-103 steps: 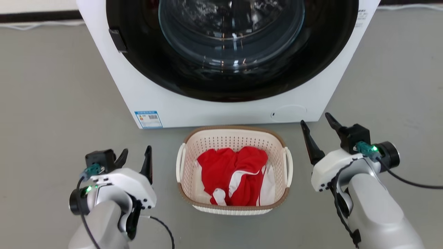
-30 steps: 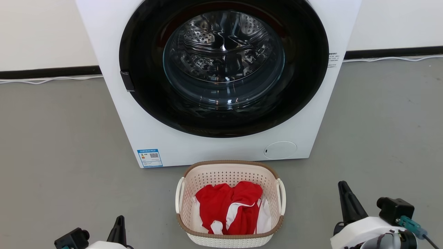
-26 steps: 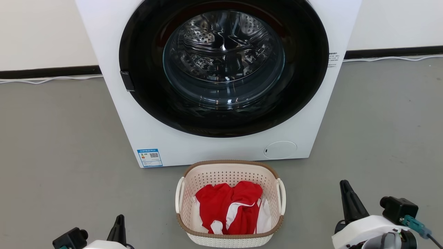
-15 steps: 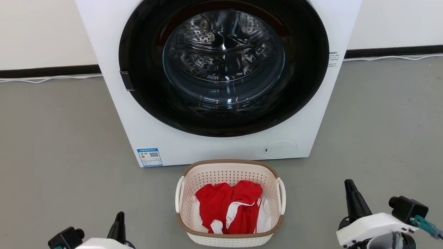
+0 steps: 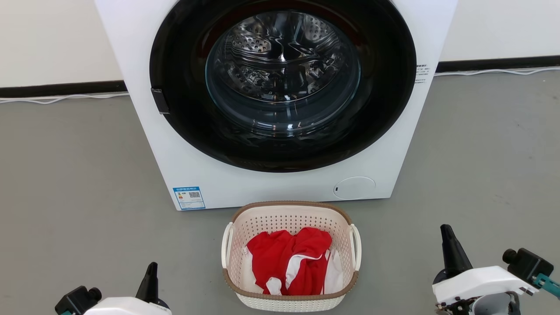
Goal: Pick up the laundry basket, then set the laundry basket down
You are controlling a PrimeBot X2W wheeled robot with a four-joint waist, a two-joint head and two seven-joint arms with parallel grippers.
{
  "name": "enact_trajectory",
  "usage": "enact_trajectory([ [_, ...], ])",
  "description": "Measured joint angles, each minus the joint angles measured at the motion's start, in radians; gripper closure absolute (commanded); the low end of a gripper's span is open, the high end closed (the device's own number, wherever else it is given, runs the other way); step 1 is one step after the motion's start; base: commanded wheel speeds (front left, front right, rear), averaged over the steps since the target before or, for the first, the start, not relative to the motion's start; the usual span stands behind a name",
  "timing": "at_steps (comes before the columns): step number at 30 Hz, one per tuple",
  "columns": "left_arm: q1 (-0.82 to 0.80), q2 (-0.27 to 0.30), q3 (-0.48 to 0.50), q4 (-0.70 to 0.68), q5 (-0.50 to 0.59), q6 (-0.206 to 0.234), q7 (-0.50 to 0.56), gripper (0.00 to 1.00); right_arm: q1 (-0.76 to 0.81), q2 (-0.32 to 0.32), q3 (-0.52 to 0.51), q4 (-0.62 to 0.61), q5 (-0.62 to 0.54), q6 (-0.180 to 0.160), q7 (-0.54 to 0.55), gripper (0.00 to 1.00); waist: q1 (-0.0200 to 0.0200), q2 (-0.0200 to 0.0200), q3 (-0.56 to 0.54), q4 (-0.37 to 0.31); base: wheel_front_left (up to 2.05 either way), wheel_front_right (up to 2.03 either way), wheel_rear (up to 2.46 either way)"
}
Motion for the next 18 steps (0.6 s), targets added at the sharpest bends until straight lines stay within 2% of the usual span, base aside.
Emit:
enact_trajectory([
  [18, -0.004, -0.014, 0.024, -0.035, -0.168, -0.019, 0.052, 1.0, 0.005, 0.0, -0.022, -0.031, 0.236, 0.0, 0.052, 1.0, -0.0001, 0.0, 0.005, 0.0, 0.0, 0.0, 0.0],
])
